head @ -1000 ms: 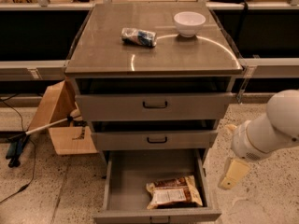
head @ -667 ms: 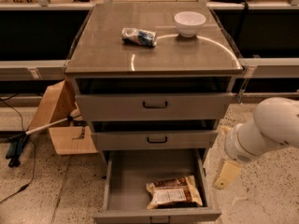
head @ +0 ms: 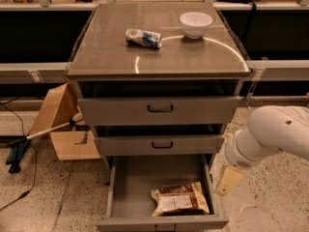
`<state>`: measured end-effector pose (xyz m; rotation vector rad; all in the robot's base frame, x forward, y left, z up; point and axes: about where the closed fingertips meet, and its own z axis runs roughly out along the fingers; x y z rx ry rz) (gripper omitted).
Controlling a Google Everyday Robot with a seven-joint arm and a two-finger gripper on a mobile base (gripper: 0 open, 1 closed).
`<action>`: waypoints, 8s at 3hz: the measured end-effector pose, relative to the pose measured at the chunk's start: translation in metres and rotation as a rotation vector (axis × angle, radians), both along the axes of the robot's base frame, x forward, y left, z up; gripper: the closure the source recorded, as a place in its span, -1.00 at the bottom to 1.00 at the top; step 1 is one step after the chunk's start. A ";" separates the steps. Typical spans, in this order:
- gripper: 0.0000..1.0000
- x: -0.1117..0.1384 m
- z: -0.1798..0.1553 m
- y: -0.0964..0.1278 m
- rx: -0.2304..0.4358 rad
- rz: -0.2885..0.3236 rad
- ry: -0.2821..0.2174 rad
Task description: Pick brown chip bag from bottom drawer and place on counter
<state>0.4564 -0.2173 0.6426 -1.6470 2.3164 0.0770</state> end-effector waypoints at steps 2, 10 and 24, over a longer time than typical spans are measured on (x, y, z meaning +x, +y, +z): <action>-1.00 0.004 -0.021 -0.004 0.065 0.013 0.021; -1.00 0.065 -0.256 0.031 0.328 0.052 0.066; -1.00 0.092 -0.454 0.043 0.243 -0.003 0.098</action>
Offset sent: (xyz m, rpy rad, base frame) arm 0.0106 -0.0067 -0.0564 0.1436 0.0547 0.0459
